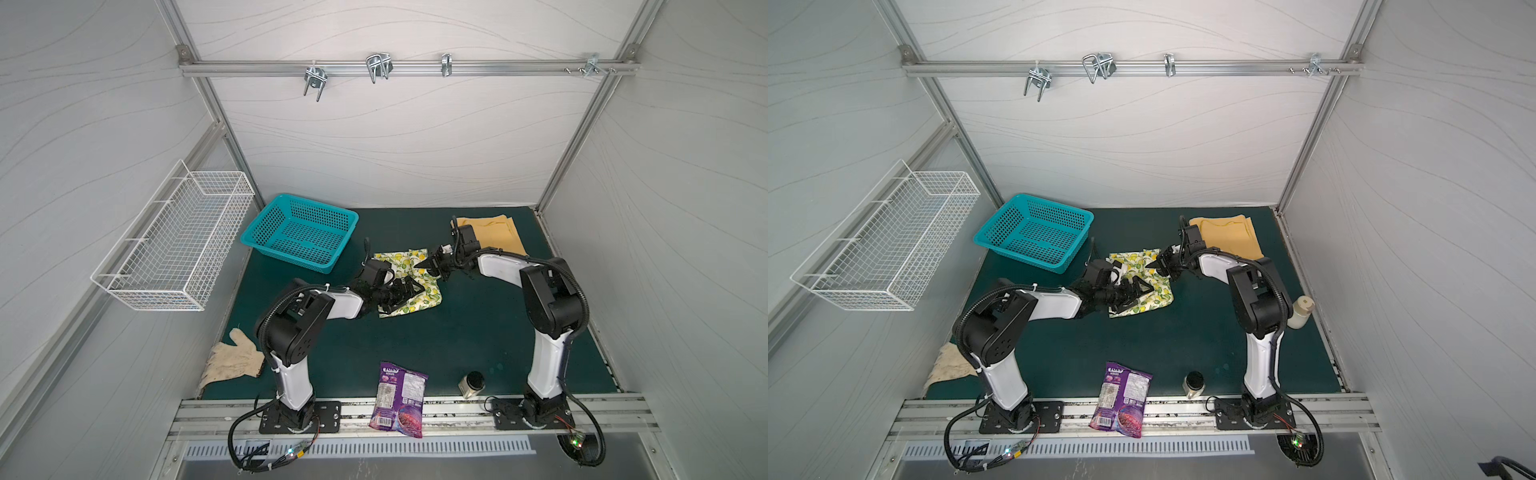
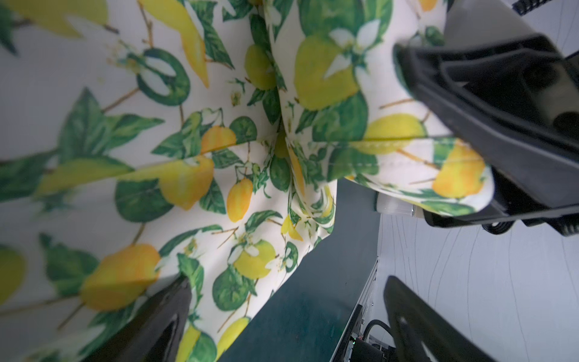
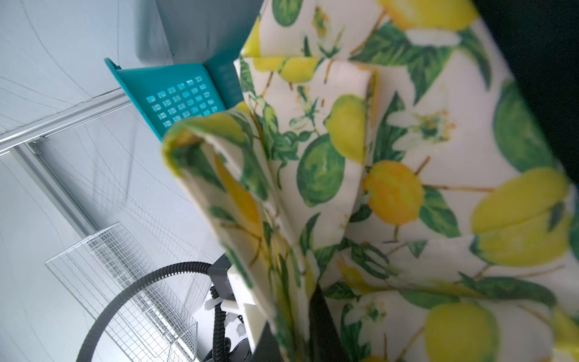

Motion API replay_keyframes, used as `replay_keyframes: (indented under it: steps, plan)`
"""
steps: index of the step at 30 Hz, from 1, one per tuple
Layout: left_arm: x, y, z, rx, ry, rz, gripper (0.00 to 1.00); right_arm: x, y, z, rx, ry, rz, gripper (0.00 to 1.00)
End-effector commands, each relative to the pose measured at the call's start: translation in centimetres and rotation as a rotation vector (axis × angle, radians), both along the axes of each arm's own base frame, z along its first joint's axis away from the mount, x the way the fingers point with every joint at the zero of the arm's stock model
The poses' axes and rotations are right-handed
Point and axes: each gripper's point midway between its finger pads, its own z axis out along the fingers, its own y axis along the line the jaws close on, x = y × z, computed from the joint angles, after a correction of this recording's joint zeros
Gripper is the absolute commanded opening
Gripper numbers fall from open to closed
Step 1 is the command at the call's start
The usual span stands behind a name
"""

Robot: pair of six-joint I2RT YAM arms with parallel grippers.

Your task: Fold and stack the skirts

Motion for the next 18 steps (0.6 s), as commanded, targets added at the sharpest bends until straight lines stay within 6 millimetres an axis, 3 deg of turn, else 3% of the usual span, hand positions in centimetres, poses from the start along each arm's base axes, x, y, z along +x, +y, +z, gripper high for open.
replay_keyframes:
  steps: [1, 8, 18]
  plan:
    - [-0.3, 1.0, 1.4, 0.036, -0.023, 0.005, 0.97, 0.2, 0.3, 1.1, 0.043, -0.011, -0.008, 0.11]
    - [-0.9, 3.1, 4.1, 0.102, -0.087, 0.030, 0.97, 0.5, -0.2, 1.6, 0.038, -0.025, -0.008, 0.10]
    - [-1.7, 5.4, 1.3, 0.144, -0.039, 0.069, 0.97, 0.6, -0.2, 1.2, 0.037, -0.027, -0.002, 0.11]
